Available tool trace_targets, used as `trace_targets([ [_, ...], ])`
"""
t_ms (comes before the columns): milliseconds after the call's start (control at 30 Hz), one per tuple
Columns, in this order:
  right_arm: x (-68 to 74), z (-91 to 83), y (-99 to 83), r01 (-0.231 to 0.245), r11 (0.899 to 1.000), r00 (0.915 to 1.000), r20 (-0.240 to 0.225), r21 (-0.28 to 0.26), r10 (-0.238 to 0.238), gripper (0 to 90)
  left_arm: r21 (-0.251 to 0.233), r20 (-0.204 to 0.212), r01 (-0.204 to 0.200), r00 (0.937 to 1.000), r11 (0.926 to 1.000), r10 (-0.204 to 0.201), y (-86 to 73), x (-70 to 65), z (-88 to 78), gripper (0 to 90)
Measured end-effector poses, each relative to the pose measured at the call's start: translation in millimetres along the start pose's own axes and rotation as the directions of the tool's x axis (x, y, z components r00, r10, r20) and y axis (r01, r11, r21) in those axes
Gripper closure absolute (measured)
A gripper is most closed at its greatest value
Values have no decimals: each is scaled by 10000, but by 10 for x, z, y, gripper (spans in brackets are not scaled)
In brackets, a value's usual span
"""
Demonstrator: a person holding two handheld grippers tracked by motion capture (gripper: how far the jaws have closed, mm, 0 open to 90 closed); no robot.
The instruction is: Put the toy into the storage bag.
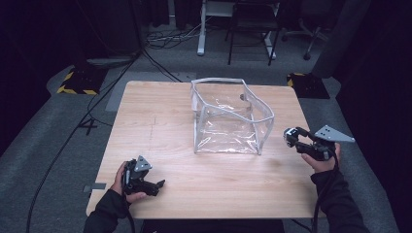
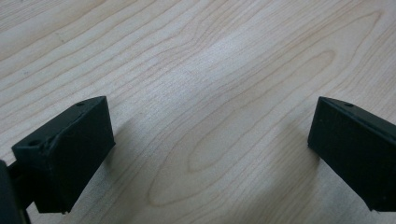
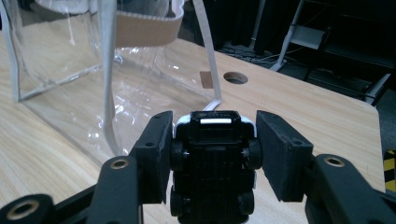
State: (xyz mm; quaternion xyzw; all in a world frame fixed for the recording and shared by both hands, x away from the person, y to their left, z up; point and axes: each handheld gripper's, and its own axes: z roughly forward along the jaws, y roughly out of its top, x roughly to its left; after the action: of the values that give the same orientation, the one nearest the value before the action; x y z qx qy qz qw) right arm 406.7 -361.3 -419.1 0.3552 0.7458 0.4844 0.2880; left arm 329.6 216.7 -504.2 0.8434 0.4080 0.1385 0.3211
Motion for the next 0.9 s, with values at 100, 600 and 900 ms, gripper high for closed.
trace_targets([
  [100, -29, -10, 58, -79, 9999, 10000, 32, -81, 80, 484, -1, 10, 5, 10000, 10000, -5, 0, 0, 1, 5],
  [600, -77, -35, 324, 121, 9995, 9999, 33, -295, -120, 483, 20, 8, -24, 10000, 10000, 24, 1, 2, -1, 5],
  [900, -112, -42, 488, 148, 9990, 9999, 60, -416, -146, 483, -38, -8, -2, 10000, 10000, 2, -1, 0, 3, 5],
])
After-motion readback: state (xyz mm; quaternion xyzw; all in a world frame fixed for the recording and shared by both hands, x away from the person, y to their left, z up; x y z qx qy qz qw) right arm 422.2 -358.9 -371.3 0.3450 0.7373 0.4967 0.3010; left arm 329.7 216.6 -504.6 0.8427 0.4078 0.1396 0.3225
